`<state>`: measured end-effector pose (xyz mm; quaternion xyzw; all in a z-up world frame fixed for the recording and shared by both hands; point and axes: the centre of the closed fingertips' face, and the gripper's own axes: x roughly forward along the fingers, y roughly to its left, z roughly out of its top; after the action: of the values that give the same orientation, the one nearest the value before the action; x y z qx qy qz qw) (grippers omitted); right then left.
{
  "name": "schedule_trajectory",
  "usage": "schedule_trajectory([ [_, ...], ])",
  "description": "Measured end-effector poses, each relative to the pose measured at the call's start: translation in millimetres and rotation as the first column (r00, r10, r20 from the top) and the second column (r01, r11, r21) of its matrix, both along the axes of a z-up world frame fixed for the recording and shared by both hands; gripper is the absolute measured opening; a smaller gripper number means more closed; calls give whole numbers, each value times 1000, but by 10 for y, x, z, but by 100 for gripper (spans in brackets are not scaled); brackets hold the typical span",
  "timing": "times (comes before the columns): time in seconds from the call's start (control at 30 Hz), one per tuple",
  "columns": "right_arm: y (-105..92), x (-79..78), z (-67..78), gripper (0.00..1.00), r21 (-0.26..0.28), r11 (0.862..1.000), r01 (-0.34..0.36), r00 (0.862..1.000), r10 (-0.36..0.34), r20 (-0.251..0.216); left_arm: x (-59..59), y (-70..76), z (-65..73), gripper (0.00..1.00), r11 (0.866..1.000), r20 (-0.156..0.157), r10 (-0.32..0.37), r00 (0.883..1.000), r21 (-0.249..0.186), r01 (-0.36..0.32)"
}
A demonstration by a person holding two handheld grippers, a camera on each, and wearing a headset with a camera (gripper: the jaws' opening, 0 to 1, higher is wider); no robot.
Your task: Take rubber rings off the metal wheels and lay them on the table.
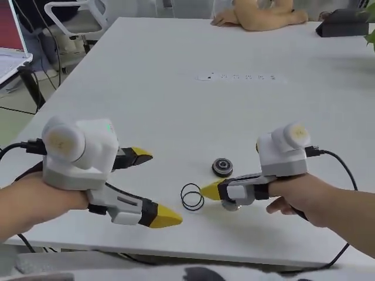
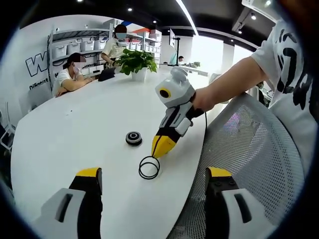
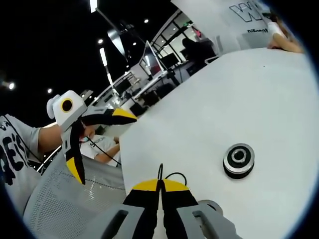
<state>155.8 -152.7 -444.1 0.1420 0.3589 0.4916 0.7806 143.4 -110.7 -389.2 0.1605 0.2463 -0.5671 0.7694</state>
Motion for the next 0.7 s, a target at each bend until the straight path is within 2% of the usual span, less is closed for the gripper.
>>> schedule_trajectory([
  [0.5,-5,-2,-96,0,-23,1000,2,1000,-2,-22,-1,-20,-32,83,1000,-11,1,1000,4,-1],
  [0.7,-19,20,-121,0,-33,999,0,1000,0,-14,2,-9,-54,83,1000,-15,3,1000,11,-2],
])
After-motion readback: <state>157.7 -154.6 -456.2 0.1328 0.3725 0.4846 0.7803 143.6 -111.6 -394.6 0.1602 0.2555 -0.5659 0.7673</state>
